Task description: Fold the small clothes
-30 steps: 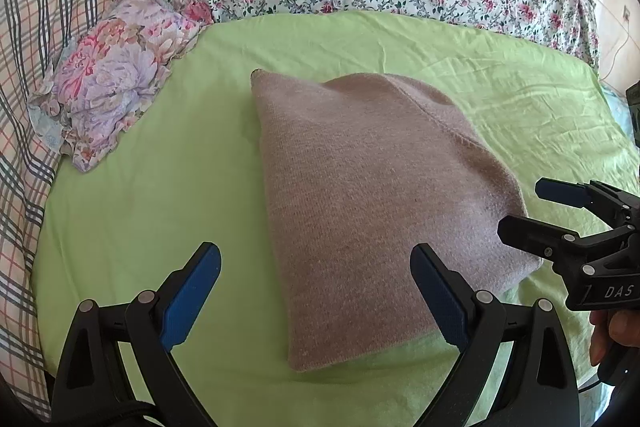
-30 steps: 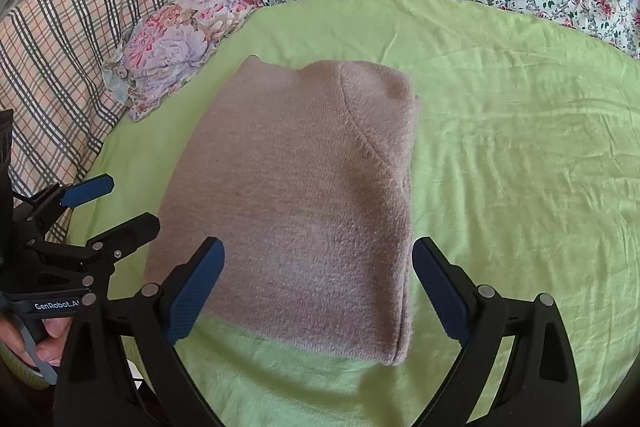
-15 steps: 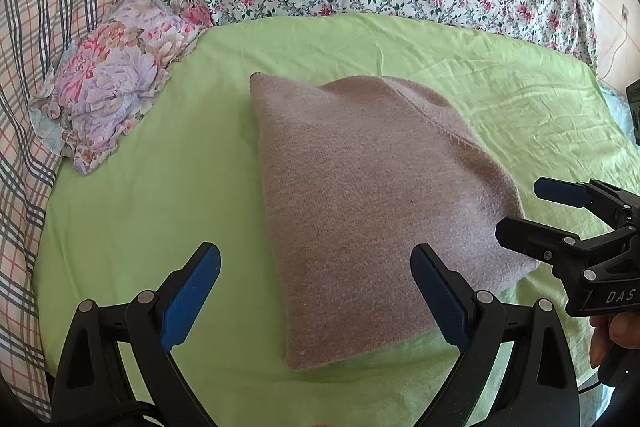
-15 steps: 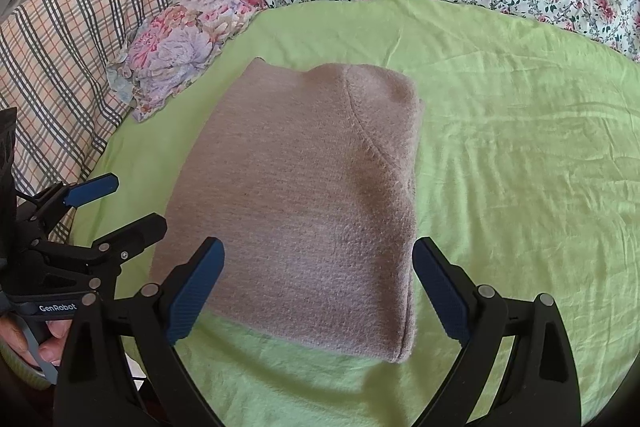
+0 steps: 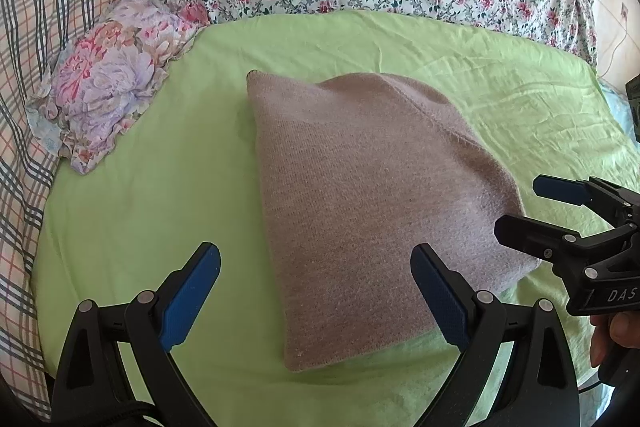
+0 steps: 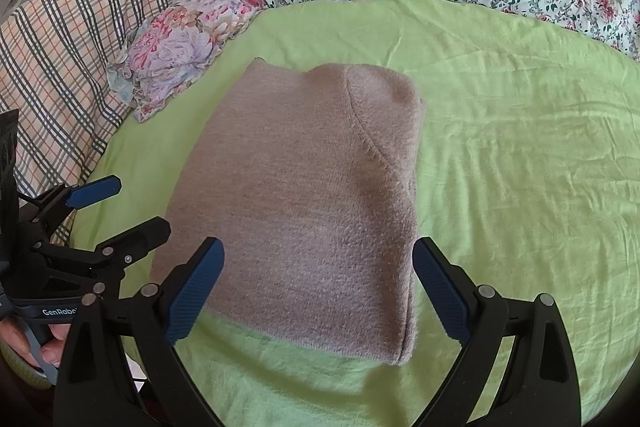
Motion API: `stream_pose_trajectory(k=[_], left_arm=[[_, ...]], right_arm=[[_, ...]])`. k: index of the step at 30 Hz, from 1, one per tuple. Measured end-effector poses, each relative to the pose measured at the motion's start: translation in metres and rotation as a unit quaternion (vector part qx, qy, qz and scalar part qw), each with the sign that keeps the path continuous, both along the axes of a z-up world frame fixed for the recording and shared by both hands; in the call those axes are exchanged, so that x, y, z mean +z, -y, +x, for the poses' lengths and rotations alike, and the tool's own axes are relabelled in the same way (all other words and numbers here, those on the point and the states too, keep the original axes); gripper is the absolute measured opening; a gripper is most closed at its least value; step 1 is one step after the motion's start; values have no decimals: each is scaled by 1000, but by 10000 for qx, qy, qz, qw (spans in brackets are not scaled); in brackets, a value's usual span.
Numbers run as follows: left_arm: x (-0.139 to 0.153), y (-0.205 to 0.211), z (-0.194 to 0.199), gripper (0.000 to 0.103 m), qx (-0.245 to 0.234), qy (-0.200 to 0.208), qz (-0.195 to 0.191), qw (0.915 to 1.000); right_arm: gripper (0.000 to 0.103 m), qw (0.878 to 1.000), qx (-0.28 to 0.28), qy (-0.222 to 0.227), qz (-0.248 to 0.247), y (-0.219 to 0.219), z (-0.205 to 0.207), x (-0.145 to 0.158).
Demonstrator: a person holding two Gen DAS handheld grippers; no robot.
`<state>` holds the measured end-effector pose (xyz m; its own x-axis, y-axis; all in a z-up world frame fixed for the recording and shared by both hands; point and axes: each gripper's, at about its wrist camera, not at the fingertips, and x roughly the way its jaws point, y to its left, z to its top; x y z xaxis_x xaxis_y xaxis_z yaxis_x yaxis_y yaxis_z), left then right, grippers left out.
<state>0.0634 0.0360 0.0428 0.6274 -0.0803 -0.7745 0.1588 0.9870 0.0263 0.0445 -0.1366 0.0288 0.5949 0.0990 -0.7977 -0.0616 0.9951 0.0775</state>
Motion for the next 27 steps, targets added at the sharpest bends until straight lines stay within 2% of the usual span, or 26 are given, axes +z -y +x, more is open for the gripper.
stream_pose_trajectory(k=[27], left_arm=[[-6,1,12,96,-48,-71,2,10000]], right_arm=[[95,10000,-54,7,6,-3,0,-1]])
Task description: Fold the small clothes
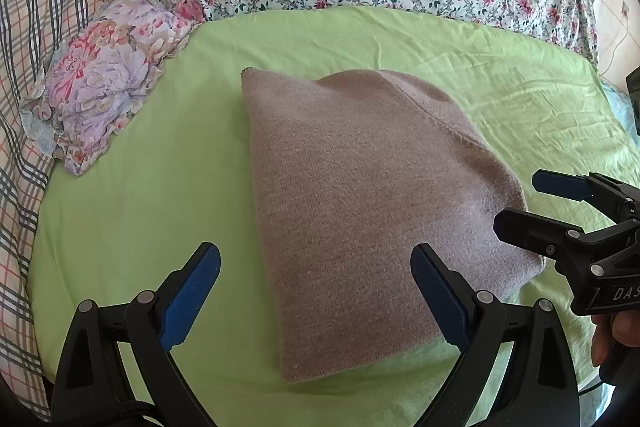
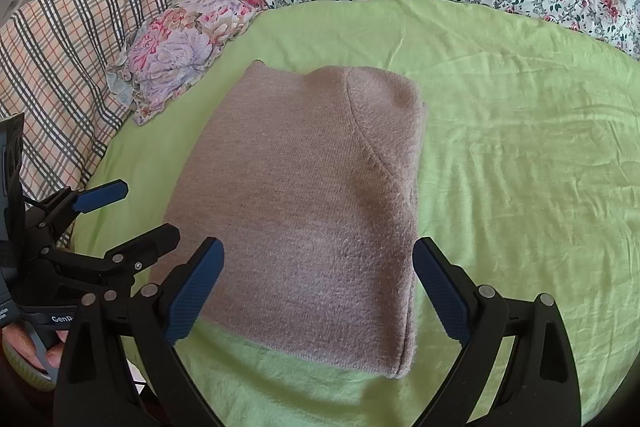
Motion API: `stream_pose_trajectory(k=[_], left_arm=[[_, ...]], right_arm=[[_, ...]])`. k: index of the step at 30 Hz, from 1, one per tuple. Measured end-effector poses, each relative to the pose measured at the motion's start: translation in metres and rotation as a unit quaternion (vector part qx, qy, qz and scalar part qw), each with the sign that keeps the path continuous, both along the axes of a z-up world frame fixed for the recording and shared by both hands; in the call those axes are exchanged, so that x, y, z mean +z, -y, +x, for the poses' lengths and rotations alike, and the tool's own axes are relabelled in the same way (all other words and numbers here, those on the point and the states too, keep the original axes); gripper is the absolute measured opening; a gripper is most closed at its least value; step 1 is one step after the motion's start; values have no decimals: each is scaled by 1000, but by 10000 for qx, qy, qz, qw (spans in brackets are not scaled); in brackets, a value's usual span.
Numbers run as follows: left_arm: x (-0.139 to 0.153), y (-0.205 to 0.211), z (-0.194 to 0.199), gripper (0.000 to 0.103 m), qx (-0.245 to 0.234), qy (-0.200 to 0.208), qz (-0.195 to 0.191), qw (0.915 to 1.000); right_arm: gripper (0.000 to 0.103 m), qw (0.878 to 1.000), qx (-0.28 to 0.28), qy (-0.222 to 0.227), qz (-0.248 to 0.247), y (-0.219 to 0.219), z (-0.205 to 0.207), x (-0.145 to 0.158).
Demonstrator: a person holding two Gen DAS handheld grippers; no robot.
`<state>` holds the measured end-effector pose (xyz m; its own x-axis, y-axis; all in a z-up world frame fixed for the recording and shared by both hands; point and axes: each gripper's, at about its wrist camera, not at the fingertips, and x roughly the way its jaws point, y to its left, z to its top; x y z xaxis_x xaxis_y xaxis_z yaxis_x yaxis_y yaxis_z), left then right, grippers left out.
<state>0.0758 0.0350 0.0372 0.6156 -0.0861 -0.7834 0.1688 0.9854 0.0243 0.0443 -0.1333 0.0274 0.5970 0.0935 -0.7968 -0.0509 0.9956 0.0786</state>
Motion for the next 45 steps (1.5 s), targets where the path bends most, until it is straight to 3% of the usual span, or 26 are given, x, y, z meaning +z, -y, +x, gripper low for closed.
stream_pose_trajectory(k=[45], left_arm=[[0,8,17,96,-4,5,41,10000]], right_arm=[[95,9999,-160,42,45,12,19,-1]])
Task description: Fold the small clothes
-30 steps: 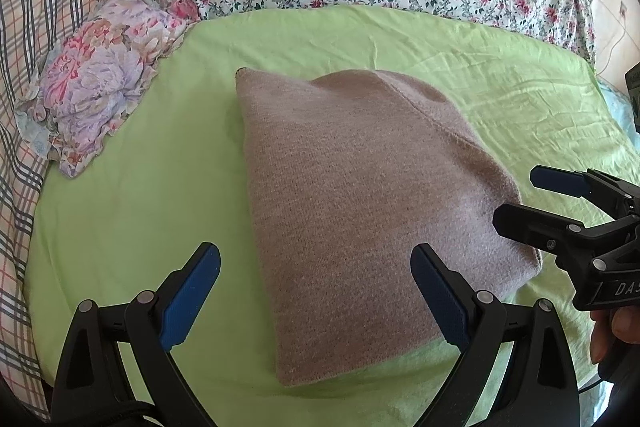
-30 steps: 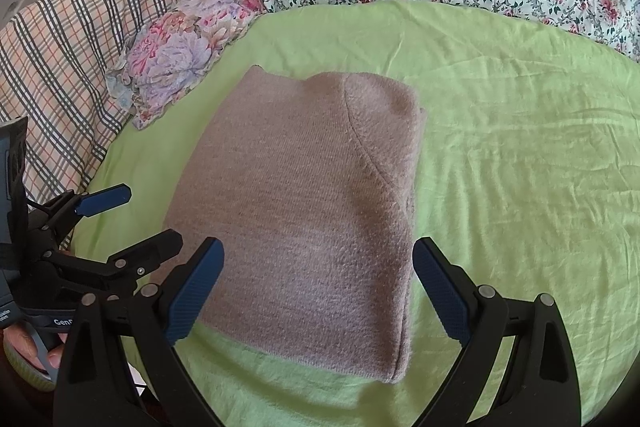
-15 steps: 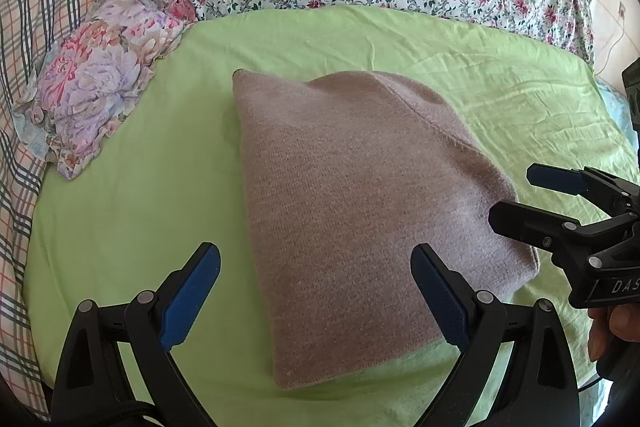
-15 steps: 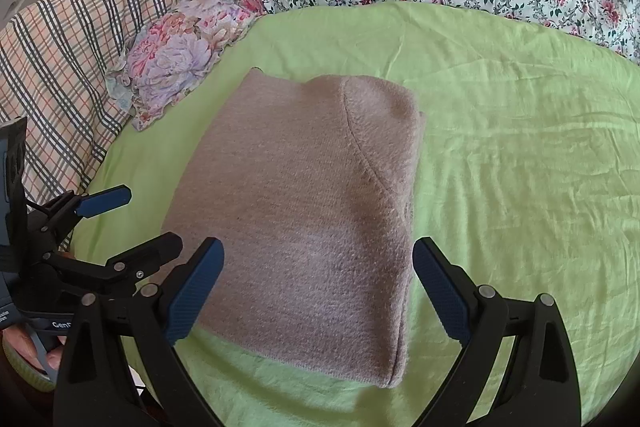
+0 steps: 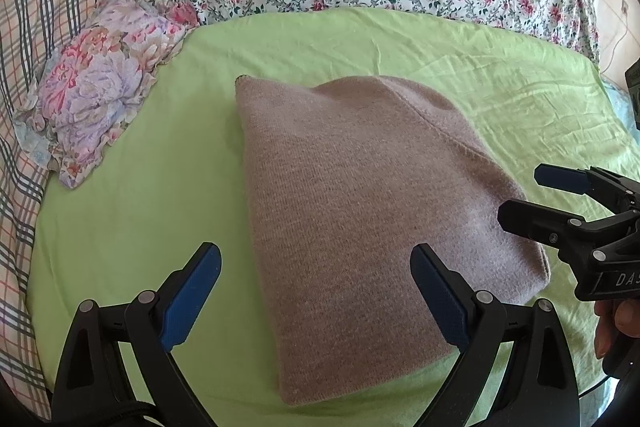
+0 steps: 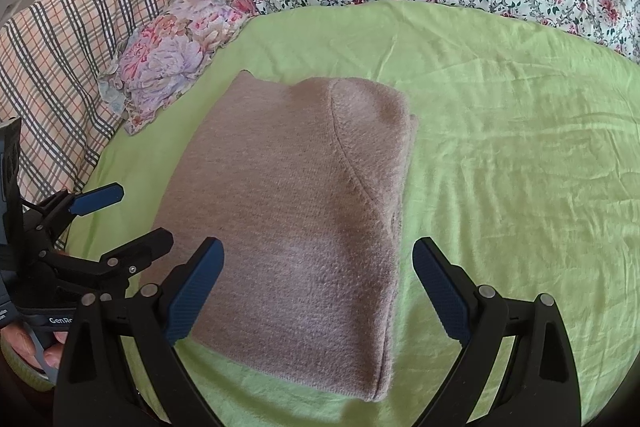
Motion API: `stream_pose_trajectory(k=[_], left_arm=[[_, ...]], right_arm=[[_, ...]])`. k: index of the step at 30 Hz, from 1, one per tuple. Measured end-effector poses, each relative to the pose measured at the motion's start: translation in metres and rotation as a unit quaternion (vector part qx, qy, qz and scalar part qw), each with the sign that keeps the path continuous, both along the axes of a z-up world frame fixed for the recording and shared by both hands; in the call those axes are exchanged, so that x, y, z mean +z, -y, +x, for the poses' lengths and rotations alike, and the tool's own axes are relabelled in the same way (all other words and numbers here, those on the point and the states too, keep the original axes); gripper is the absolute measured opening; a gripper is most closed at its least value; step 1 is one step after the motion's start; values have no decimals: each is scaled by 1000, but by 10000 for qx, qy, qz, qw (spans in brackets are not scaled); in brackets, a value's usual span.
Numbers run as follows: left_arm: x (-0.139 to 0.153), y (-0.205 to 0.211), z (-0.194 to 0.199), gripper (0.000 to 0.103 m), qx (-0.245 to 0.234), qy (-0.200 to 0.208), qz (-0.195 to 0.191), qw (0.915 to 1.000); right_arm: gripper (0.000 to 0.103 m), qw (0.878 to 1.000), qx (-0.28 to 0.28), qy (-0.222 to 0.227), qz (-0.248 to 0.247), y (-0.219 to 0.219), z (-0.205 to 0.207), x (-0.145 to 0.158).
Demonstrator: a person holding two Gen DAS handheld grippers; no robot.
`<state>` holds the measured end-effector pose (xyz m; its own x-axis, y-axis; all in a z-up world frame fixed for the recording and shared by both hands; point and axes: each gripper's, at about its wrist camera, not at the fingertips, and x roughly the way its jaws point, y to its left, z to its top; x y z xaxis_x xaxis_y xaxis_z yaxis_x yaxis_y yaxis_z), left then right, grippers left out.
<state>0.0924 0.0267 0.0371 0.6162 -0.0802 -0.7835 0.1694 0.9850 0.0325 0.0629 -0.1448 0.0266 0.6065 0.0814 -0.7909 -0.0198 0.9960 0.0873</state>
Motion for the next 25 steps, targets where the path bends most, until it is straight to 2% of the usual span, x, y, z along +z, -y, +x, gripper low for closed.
stream_pose_trajectory(k=[15,25], left_arm=[[0,1,3,96,50,-93,36,9999],[-1,1,3,96,52,-133,42,9999]], right_arm=[[95,9999,-97,39,0,4,-7,1],[95,10000,-66,-62,-24,6,3,-5]])
